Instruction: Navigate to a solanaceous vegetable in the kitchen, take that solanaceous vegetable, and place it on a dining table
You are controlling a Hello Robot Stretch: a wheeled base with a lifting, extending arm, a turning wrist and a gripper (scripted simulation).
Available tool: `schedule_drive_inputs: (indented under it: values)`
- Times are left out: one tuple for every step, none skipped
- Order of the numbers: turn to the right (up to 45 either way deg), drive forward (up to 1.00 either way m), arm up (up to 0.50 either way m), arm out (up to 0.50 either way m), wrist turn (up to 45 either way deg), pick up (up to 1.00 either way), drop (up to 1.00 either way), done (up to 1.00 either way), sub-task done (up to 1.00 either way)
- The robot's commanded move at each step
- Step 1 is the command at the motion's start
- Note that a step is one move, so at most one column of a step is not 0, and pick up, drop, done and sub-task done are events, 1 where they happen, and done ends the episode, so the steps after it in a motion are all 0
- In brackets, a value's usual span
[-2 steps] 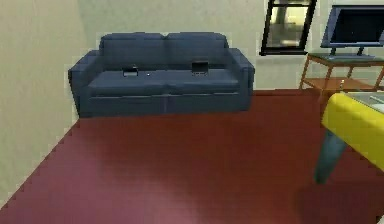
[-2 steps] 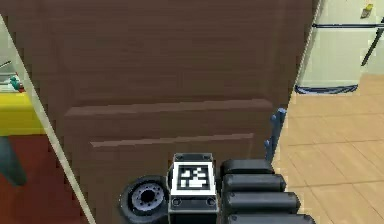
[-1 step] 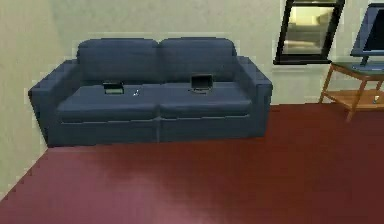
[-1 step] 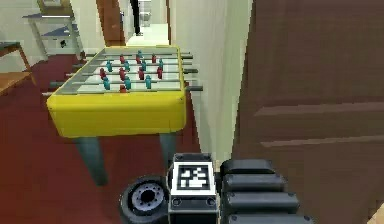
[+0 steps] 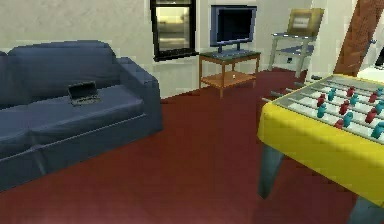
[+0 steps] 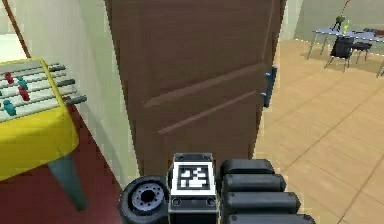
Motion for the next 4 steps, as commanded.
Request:
schedule_drive_inputs:
  values:
    - [0.0, 1.0, 0.0, 0.0, 0.0, 0.0, 0.0, 0.0, 0.0]
    - [0.0, 0.15, 0.0, 0.0, 0.0, 0.0, 0.0, 0.0, 0.0]
    - [33.0, 0.0, 0.0, 0.0, 0.0, 0.0, 0.0, 0.0, 0.0]
    - [0.0, 1.0, 0.0, 0.0, 0.0, 0.0, 0.0, 0.0, 0.0]
